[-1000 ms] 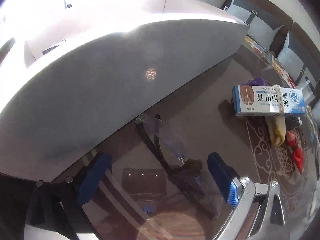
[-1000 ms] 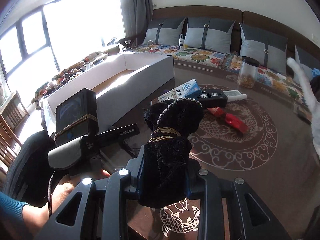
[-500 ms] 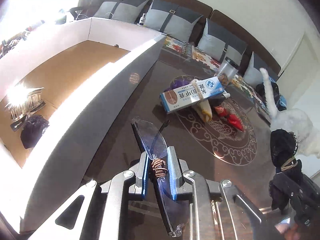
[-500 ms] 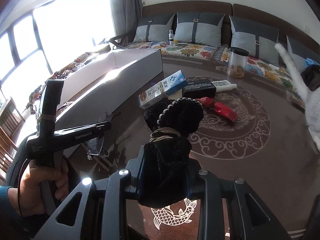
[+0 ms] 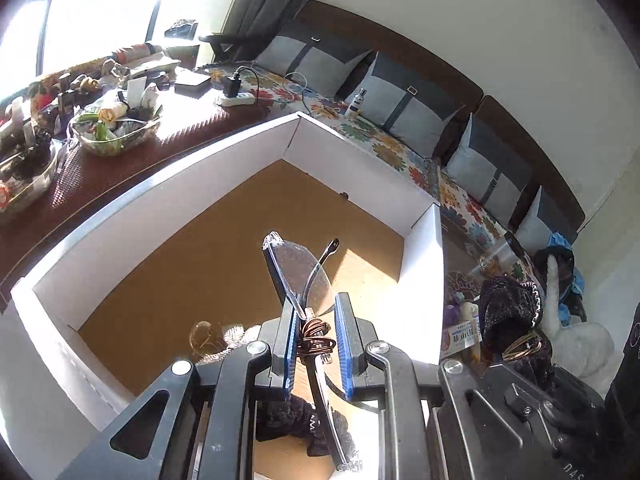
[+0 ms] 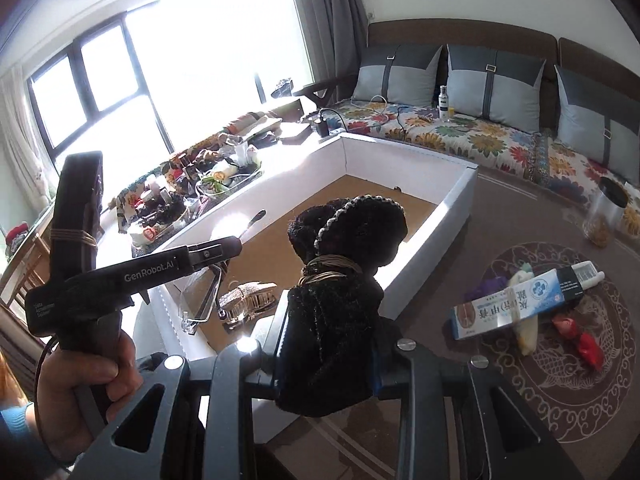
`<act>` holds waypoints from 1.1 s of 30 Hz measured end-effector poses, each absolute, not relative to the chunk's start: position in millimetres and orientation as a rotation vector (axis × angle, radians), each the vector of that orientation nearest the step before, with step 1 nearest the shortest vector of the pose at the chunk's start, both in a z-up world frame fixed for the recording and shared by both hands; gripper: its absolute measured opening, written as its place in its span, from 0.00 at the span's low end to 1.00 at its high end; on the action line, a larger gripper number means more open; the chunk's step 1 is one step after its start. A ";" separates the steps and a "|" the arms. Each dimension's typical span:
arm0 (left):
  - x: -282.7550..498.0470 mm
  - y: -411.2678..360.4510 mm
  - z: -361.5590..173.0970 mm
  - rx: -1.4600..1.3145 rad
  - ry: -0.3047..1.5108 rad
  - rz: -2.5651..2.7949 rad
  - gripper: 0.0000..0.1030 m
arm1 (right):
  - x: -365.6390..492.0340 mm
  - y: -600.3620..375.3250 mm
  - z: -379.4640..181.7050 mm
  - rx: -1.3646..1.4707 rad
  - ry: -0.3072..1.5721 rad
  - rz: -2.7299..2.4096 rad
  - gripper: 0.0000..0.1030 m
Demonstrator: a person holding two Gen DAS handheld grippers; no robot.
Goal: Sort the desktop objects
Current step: 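Carry the eyeglasses and pouch over the white cardboard box with both tools, then open both tools to drop the eyeglasses and pouch into the box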
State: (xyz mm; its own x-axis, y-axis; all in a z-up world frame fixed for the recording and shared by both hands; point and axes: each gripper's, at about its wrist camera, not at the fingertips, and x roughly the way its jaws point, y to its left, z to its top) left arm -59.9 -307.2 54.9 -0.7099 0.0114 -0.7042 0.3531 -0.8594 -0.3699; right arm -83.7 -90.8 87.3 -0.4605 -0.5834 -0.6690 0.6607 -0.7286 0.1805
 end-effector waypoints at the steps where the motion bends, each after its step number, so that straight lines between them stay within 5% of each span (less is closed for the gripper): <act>1: -70.5 -314.3 47.0 1.123 0.696 -2.619 0.16 | -93.2 -108.8 81.8 0.974 0.141 -2.183 0.30; 4: -93.7 -330.0 24.0 1.269 0.591 -2.523 0.23 | -115.1 -155.1 56.0 1.075 0.181 -2.150 0.32; 6: -96.3 -339.7 7.0 1.354 0.590 -2.471 0.46 | -125.8 -177.5 34.7 1.168 0.223 -2.125 0.39; 7: -94.3 -342.8 1.8 1.378 0.589 -2.453 0.75 | -129.3 -184.9 24.4 1.220 0.238 -2.108 0.49; 8: -92.0 -344.2 -0.6 1.379 0.586 -2.438 0.84 | -131.2 -190.4 17.4 1.254 0.243 -2.106 0.58; 10: -81.5 -347.1 5.3 1.326 0.609 -2.459 0.85 | -130.8 -191.1 14.7 1.255 0.237 -2.134 0.61; 13: -71.6 -344.8 13.0 1.277 0.550 -2.464 0.88 | -123.9 -178.9 25.3 1.195 0.193 -2.190 0.79; 22: -21.9 -304.5 46.4 1.078 0.554 -2.611 0.88 | -87.0 -68.8 63.8 0.880 0.219 -2.492 0.99; 29: -12.1 -206.2 84.1 1.079 0.533 -2.891 0.88 | -75.3 70.0 -5.8 1.041 0.370 -2.682 1.00; 33: -18.5 -130.2 86.3 1.162 0.461 -3.049 0.91 | -74.3 151.4 -39.8 1.208 0.298 -2.750 1.00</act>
State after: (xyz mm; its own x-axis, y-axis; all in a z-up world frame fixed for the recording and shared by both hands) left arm -18.5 -130.2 86.3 -0.7411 0.2394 -0.6272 -0.0431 -0.9493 -0.3114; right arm -74.3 151.4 -39.8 -0.6734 -0.0334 -0.7385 0.1908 -0.9730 -0.1299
